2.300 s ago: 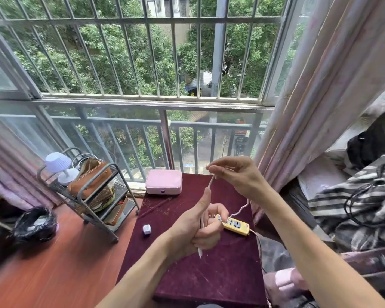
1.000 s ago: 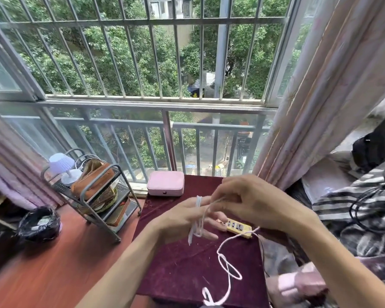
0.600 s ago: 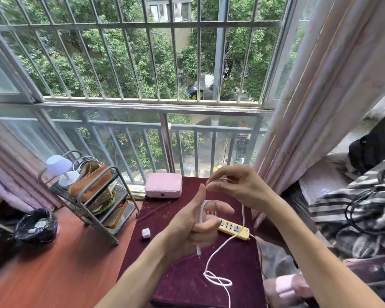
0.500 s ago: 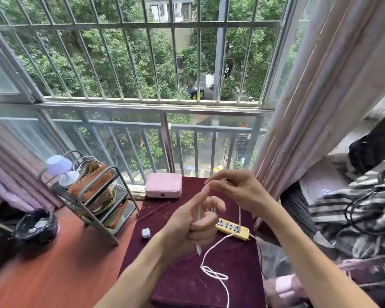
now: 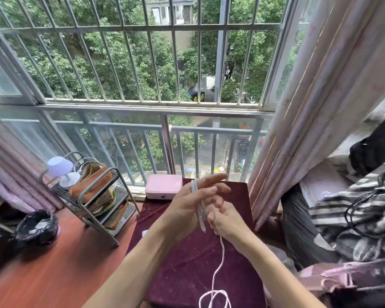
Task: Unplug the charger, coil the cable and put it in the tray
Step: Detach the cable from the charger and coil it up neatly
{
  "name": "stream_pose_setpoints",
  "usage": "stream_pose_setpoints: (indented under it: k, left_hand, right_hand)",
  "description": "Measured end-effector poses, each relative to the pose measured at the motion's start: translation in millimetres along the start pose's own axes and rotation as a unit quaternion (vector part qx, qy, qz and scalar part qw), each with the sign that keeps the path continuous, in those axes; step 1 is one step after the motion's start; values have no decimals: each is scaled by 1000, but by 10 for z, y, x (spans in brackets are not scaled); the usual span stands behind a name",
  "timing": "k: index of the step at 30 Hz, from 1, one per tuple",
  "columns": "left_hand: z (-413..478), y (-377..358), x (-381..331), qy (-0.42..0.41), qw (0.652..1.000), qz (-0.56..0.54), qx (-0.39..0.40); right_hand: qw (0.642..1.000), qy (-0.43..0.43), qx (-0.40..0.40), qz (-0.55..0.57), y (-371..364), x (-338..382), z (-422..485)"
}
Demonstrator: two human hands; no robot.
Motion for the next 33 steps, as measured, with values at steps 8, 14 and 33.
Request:
stream_pose_setpoints:
  k: [8, 14, 33]
  left_hand:
    - [3, 354, 71, 77, 982, 138, -98]
    - [-10, 421, 88, 87, 926, 331, -158]
    - [-70, 222, 177, 147, 982, 21, 116]
  right_hand:
    - [968, -26, 107, -225, -40, 69, -284]
    - [914, -12, 158, -374, 44, 443, -481]
    - [957, 180, 110, -198, 472, 748, 89]
Point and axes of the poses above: each hand's wrist, its own z-axis towards the middle knuckle, its own y-axis out of the back of the hand, x = y × z, the point moved 1 cm from there along z, towards the middle knuckle, and after that the axes turned 9 degrees about x, right-handed, at the moved point
